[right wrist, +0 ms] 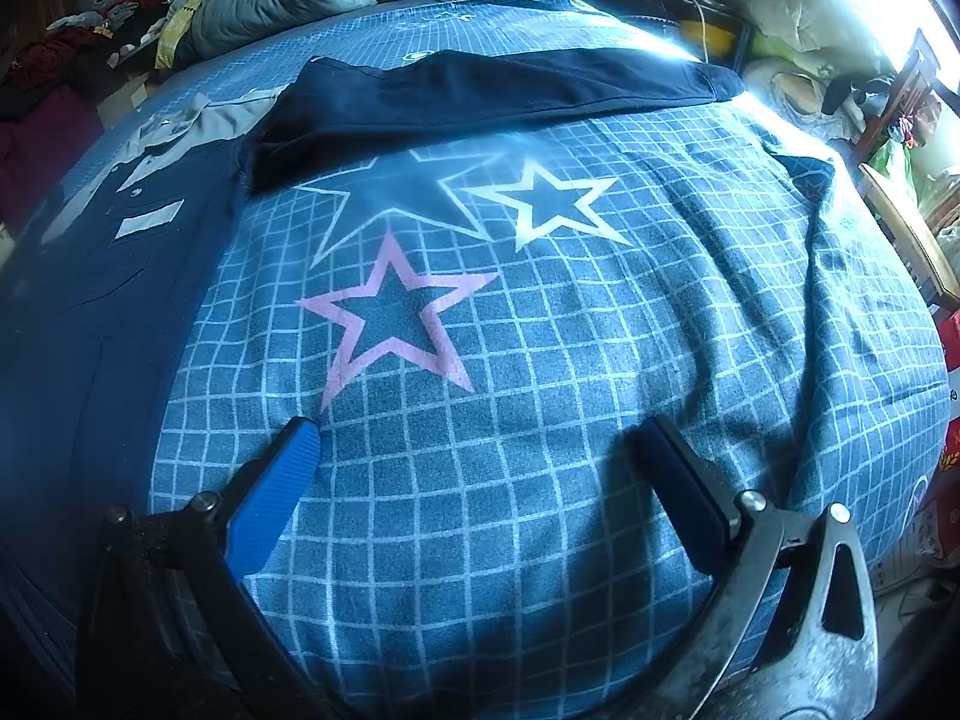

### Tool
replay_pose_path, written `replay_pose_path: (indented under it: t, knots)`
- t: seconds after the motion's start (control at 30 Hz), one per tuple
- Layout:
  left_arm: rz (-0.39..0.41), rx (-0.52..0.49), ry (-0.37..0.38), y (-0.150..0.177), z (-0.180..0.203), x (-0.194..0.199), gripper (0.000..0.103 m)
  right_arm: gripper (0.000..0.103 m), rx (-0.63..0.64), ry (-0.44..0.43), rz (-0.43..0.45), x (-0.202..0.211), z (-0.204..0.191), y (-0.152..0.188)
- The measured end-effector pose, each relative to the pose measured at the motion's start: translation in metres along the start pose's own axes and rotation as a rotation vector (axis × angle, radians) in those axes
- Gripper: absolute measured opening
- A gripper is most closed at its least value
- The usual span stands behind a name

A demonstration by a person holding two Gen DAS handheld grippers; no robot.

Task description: Fold small clothes

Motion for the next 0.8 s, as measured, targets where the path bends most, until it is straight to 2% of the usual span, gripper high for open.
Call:
replay_pose_path:
  t: [0.8]
  knots:
    - [-0.001,0.0,0.0,0.0,-0.0003,-0.0001,0.103,0.103,0.003,0.005,-0.001,-0.002,-0.0002,0.0007]
Point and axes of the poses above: each gripper's, at about its wrist camera, not at the fingertips, and x roughly against the way its jaws point, z to its right, y to its underside, the point moved 3 cm from there along -x, roughly the way its jaws point, and after that the axes turned 14 degrees about z, right-handed, at the moved point
